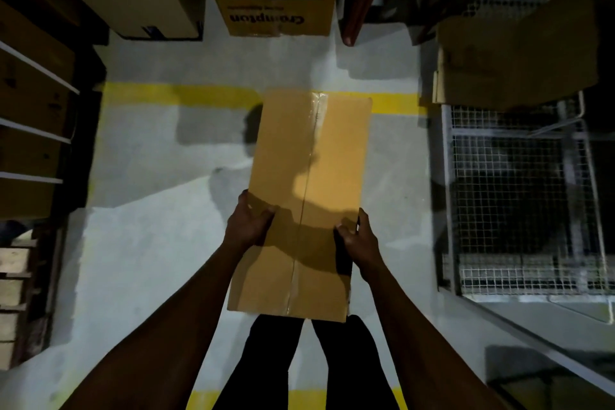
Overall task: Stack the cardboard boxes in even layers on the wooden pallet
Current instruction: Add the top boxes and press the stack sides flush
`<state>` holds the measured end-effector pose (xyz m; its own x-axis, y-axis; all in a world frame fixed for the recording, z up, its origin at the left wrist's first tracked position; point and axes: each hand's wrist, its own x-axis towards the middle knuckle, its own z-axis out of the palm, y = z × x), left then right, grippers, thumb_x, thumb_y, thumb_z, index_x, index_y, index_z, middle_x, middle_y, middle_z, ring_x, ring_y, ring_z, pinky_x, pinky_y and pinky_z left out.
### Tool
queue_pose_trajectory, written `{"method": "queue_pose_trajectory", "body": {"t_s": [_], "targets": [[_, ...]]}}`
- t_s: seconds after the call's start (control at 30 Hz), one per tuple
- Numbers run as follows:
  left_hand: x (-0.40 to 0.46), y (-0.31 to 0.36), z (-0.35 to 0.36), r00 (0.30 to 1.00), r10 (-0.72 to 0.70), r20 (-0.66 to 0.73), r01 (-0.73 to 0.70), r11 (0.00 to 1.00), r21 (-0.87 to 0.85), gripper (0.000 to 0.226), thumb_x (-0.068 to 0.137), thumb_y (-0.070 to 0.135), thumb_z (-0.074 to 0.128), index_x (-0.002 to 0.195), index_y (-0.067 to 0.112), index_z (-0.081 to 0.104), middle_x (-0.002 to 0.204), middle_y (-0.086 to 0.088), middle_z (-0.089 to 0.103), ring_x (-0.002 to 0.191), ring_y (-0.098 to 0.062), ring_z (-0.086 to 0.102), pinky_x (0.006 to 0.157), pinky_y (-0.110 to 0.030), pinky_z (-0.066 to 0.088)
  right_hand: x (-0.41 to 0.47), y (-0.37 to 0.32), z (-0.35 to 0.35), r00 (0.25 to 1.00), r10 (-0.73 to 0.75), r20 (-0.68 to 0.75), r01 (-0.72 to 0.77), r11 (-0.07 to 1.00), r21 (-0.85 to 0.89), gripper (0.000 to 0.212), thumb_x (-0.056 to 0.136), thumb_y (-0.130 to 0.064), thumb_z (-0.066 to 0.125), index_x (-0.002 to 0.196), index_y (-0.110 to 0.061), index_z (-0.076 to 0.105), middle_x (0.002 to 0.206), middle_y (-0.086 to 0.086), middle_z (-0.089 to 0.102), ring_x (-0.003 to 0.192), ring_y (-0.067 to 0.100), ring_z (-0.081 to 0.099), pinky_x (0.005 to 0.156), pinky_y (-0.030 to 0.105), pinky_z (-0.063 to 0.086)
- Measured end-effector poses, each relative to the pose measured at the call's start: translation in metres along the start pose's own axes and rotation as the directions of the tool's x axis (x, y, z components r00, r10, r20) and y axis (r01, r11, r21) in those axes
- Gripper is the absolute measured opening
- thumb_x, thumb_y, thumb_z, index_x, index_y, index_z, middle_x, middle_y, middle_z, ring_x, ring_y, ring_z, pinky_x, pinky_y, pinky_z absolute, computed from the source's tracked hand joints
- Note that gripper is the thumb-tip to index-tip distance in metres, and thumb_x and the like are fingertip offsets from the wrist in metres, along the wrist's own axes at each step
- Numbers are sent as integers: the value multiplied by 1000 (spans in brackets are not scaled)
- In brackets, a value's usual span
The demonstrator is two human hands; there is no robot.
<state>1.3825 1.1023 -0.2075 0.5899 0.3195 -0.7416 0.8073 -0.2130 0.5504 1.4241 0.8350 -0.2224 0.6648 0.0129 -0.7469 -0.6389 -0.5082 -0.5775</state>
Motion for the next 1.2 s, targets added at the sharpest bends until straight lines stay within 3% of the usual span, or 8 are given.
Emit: {"method": "queue_pose_trajectory", "body": {"t_s": [0.2,0.37,0.53,0.73,0.9,1.03,1.1,1.2], "targets": [[-64,17,-19,997,-37,-61,31,995,-99,99,75,76,60,159,36,25,151,-10,52,131,-43,55,105,-55,49,-44,-41,-20,982,-191,6,191,981,-36,54,100,-37,65,149,-28,45,130,-11,57,120,14,55,101,32,46],[-137,31,-37,973,-44,-228,1,983,-184,72,94,54,68,155,37,35,147,-6,58,130,-39,56,105,-49,46,-67,-72,-40,951,-302,62,308,940,-148,73,89,-72,56,152,-39,39,147,-6,52,135,21,51,111,49,46],[-215,37,-56,921,-15,-388,-91,963,-253,72,90,61,64,154,43,34,147,1,59,128,-32,58,108,-52,48,-120,-129,-60,869,-469,157,491,855,-166,56,93,-57,55,147,-49,41,137,-10,55,126,20,55,104,49,51],[-316,26,-61,789,-89,-608,-200,898,-392,64,96,51,66,153,44,37,145,5,60,127,-27,59,109,-49,47,-179,-169,-52,745,-592,308,658,728,-192,53,102,-44,55,153,-37,41,148,2,47,135,26,48,112,47,43],[-386,-12,-57,671,-201,-713,-251,844,-474,64,96,48,67,154,42,39,144,5,61,124,-25,62,107,-47,51,-206,-181,-11,608,-615,503,775,597,-206,54,97,-59,54,145,-36,50,138,-1,59,127,24,57,104,49,50],[-434,-55,-53,571,-330,-752,-270,789,-552,60,98,45,66,153,43,42,140,7,62,111,-19,61,101,-43,52,-249,-183,32,479,-617,624,849,507,-151,51,101,-41,59,149,-24,50,140,7,55,131,28,51,109,40,43],[-460,-80,-51,506,-407,-761,-280,756,-591,59,98,44,65,152,43,44,137,7,63,108,-19,59,98,-42,52,-274,-181,60,421,-577,701,875,463,-144,52,102,-41,59,151,-26,47,143,5,53,134,24,48,109,36,40],[-495,-118,-51,422,-515,-746,-301,697,-651,58,96,46,64,151,42,47,130,7,63,105,-20,60,93,-41,51,-313,-176,104,348,-494,797,893,435,-120,53,103,-48,55,153,-34,43,147,0,47,135,21,47,111,41,42]]}}
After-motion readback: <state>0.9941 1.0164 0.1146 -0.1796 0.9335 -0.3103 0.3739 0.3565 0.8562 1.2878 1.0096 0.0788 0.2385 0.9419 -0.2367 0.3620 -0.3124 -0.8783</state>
